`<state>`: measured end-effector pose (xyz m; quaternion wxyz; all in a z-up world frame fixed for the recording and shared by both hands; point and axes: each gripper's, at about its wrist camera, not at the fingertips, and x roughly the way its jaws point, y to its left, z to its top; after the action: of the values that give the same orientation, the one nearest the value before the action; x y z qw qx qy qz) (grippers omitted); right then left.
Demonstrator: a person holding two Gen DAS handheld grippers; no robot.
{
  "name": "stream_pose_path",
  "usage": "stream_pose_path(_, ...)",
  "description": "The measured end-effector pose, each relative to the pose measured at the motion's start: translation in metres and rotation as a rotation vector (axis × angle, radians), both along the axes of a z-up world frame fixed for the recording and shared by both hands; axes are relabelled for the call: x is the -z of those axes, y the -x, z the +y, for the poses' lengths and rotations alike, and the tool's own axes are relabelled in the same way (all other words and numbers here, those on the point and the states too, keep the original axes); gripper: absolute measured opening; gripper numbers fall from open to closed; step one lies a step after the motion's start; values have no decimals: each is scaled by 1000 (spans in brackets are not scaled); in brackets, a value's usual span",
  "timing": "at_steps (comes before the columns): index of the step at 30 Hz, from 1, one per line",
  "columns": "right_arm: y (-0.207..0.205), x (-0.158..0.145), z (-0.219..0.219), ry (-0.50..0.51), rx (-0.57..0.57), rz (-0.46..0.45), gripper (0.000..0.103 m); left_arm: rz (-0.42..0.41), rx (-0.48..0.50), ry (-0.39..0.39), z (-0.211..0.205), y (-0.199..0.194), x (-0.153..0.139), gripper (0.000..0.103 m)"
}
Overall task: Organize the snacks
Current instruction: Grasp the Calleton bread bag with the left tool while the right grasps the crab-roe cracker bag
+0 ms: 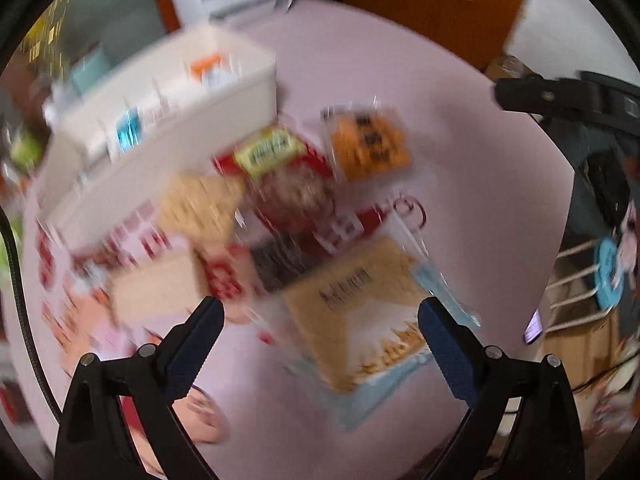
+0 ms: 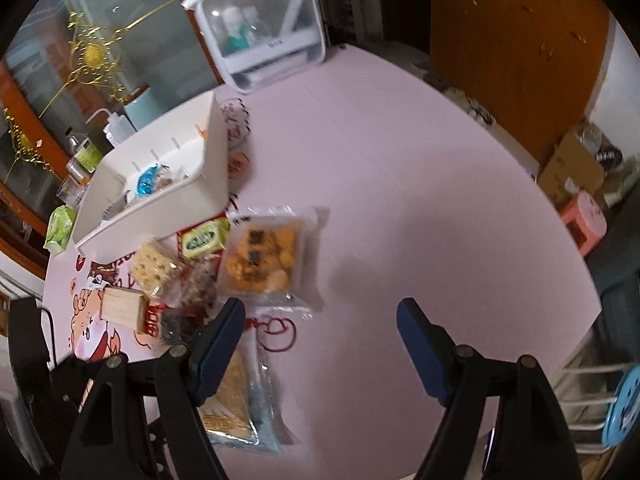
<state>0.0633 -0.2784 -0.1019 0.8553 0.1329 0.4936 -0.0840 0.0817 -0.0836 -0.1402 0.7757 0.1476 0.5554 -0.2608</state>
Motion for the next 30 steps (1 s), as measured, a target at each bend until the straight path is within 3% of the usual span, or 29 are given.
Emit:
stream_pose_path(4,-1,16,-3,-18,-1,22,79,66,-100,55,-2,9,26,97)
stream_pose_path(10,-9,28,1,-26,-27,36,79,135,-106,102,-13,21,47,97)
stream_pose_path(15,-17,33,4,-28,-48,45,79,89,-147,52,-20,19,59,97)
stream_pose_path(18,-21,36,4,-25,-58,51,79,64,-174,-10,-24,18,71,103)
stream_pose_path(30,-49,49,22,-37,-121,79,79,121,-221,76,-13,5,83,103)
